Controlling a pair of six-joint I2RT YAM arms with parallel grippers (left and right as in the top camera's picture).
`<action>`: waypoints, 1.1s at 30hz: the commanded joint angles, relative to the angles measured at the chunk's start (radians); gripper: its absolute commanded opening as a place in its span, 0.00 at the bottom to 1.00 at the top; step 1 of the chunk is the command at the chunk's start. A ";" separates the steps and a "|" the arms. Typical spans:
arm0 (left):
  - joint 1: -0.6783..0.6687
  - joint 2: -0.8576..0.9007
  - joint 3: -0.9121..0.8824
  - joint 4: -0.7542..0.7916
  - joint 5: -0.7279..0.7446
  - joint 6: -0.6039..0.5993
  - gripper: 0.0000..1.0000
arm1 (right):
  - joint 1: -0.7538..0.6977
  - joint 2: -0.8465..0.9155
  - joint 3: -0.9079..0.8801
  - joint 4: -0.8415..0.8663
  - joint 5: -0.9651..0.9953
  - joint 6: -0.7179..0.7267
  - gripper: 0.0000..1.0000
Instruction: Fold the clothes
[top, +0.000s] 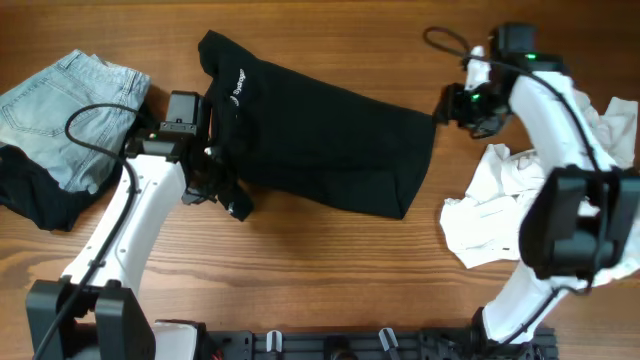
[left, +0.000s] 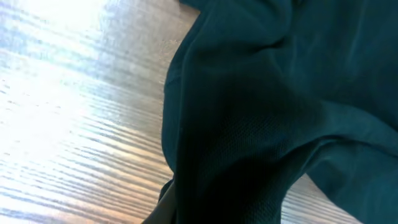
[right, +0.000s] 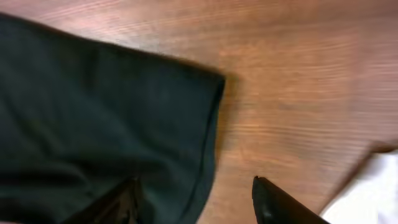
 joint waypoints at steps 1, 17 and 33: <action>-0.003 0.007 -0.031 -0.004 -0.017 0.011 0.12 | 0.009 0.117 -0.016 0.071 0.035 0.096 0.62; -0.005 0.007 -0.090 0.085 0.100 0.011 0.42 | -0.143 0.222 0.500 0.238 -0.010 0.114 0.38; -0.123 0.209 -0.090 0.372 0.168 0.011 0.50 | -0.147 0.224 0.485 -0.391 0.173 0.006 0.78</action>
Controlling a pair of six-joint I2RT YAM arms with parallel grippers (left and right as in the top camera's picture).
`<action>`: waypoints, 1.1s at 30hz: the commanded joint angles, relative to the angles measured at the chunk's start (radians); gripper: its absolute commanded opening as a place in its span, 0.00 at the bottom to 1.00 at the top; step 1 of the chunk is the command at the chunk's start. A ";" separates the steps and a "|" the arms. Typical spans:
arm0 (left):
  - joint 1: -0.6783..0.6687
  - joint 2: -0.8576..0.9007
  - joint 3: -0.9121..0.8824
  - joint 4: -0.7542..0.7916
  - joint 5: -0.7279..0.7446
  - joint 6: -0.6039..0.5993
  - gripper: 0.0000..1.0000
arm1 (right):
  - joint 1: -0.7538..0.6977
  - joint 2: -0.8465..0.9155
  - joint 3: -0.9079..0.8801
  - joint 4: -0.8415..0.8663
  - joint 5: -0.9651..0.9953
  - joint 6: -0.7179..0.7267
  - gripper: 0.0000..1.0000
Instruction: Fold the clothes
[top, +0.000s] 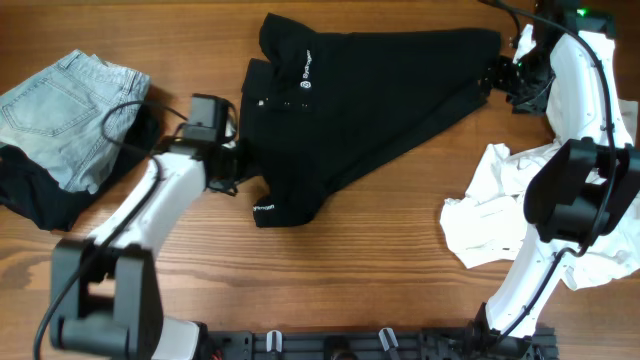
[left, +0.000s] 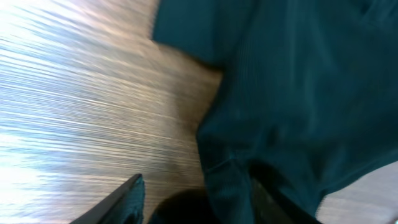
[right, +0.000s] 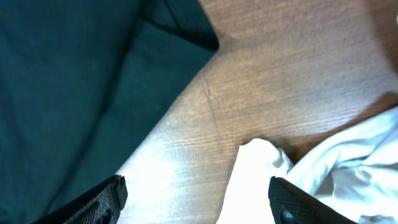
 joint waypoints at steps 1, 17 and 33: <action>-0.087 0.123 -0.001 0.033 0.029 0.005 0.48 | -0.002 0.007 -0.001 -0.020 0.024 -0.021 0.78; 0.359 0.150 0.074 0.037 0.043 -0.020 0.25 | 0.098 0.011 -0.080 -0.026 -0.097 -0.100 0.75; 0.290 0.150 0.074 -0.111 0.039 0.055 0.45 | 0.344 0.016 -0.412 0.380 -0.138 -0.122 0.12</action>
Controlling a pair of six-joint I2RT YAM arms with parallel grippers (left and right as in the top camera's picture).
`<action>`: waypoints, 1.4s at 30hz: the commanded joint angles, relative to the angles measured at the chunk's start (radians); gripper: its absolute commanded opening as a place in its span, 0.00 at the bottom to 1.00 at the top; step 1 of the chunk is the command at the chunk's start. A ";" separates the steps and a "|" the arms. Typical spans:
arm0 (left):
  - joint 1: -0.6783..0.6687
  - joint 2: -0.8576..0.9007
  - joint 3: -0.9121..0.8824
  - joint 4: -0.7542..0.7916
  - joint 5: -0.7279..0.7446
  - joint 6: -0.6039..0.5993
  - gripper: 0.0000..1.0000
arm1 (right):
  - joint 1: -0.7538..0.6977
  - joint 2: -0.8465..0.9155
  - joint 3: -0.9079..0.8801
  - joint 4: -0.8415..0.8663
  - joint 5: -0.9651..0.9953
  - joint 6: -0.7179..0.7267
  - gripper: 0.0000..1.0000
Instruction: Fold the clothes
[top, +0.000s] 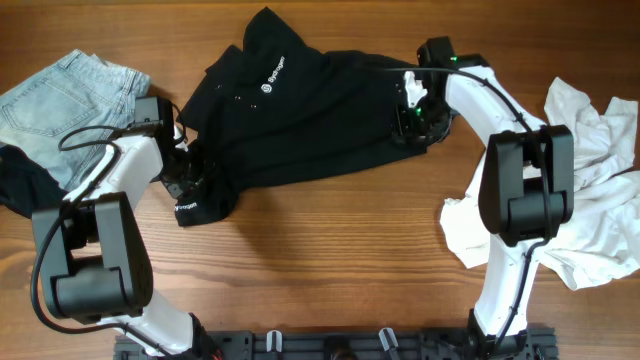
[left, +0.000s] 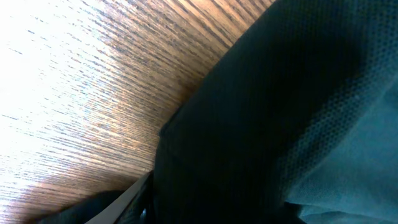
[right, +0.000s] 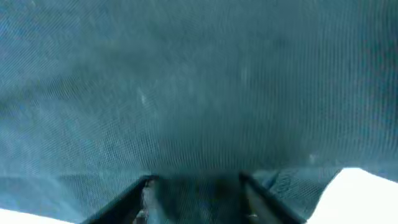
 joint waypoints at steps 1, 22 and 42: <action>-0.001 -0.024 0.009 -0.004 -0.010 0.020 0.45 | 0.014 0.011 -0.012 -0.019 0.008 -0.001 0.04; -0.001 -0.024 0.009 -0.105 -0.011 0.047 0.45 | -0.063 -0.086 0.013 -0.291 0.118 0.077 0.43; -0.001 -0.024 0.009 -0.105 -0.010 0.047 0.46 | -0.061 -0.096 -0.113 -0.068 0.123 0.340 0.44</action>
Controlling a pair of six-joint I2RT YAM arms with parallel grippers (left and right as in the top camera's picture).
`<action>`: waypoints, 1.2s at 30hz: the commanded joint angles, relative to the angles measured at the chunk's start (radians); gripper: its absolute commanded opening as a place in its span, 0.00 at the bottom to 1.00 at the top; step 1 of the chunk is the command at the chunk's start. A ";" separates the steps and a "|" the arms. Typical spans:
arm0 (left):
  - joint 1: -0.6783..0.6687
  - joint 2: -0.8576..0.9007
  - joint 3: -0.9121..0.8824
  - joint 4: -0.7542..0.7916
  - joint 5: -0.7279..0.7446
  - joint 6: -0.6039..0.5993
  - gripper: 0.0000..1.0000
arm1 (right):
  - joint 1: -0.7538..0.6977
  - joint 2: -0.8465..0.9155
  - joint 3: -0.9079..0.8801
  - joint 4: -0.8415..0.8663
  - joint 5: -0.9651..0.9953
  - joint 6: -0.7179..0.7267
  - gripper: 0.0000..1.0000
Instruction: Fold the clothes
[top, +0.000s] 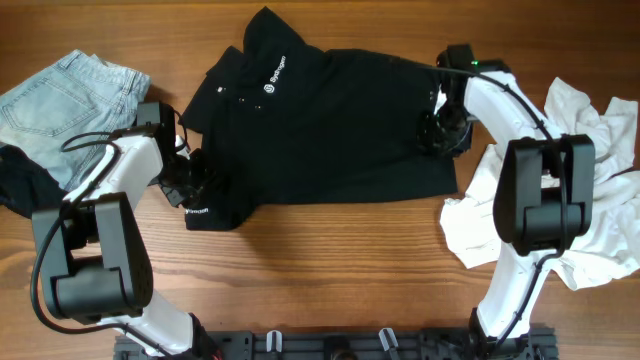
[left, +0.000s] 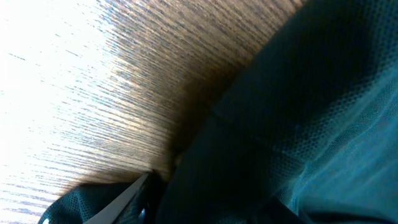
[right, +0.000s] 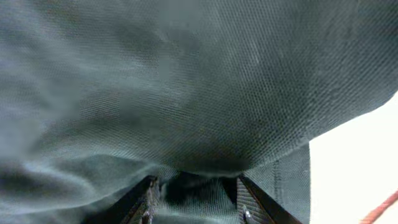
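A black polo shirt (top: 320, 130) with a white chest logo lies spread across the back middle of the wooden table (top: 330, 270). My left gripper (top: 190, 185) sits at the shirt's left sleeve and is shut on it. The left wrist view shows dark cloth (left: 298, 124) packed against the one finger (left: 134, 196) that shows. My right gripper (top: 440, 138) is at the shirt's right edge, near the hem corner. In the right wrist view its gripper (right: 196, 199) has a bunch of the cloth pinched between the fingers, and the weave (right: 186, 81) fills the frame.
Light blue jeans (top: 65, 95) lie at the far left on top of another dark garment (top: 35, 200). A heap of crumpled white clothes (top: 560, 170) takes up the right side, close to my right arm.
My right gripper has moved right and toward the front with the shirt's edge, and the bunched right side now lies flatter. The left gripper and sleeve have barely shifted.
First the shirt lay slanted in the middle, left gripper on its sleeve, right gripper open beside its right corner. Then the shirt was stretched to the back right. Then it was bunched toward the left with both grippers in the cloth. Now it lies spread wide.
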 joint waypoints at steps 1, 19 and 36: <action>-0.001 -0.023 0.009 -0.003 -0.010 0.021 0.46 | 0.003 -0.017 -0.016 0.005 -0.008 0.050 0.43; 0.006 -0.076 0.010 -0.108 -0.006 0.081 0.60 | -0.133 -0.142 0.023 -0.203 0.102 0.046 0.04; -0.097 -0.056 -0.089 0.002 0.016 0.103 0.05 | -0.146 -0.177 0.021 -0.265 0.097 -0.005 0.04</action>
